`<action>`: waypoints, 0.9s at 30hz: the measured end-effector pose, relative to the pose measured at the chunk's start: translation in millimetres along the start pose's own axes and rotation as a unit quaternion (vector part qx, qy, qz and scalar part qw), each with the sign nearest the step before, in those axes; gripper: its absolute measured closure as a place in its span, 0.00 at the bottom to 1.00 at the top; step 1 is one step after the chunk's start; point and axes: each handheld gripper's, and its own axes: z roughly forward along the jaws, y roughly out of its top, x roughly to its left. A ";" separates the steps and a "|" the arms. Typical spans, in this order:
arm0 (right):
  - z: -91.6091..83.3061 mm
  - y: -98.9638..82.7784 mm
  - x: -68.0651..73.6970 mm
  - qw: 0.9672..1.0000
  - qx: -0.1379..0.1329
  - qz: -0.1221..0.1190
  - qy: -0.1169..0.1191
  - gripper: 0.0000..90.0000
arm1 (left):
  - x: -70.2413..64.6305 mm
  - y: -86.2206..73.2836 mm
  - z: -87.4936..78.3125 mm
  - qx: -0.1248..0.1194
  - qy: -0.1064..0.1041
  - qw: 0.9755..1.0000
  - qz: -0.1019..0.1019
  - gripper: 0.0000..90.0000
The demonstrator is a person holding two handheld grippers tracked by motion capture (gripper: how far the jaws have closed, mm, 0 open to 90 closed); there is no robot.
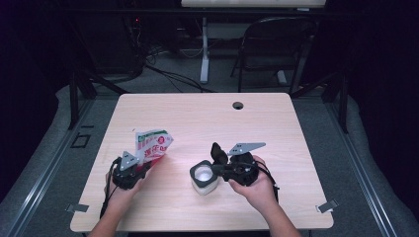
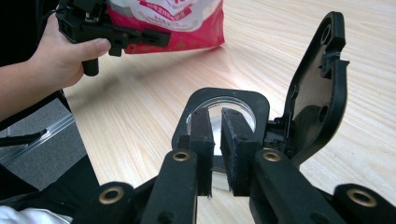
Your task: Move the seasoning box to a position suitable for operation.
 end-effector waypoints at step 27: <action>0.6 -0.6 -1.1 1.000 -0.001 0.000 -0.002 0.92 | 41.2 -14.9 -8.7 0.030 0.112 0.993 -0.016 0.90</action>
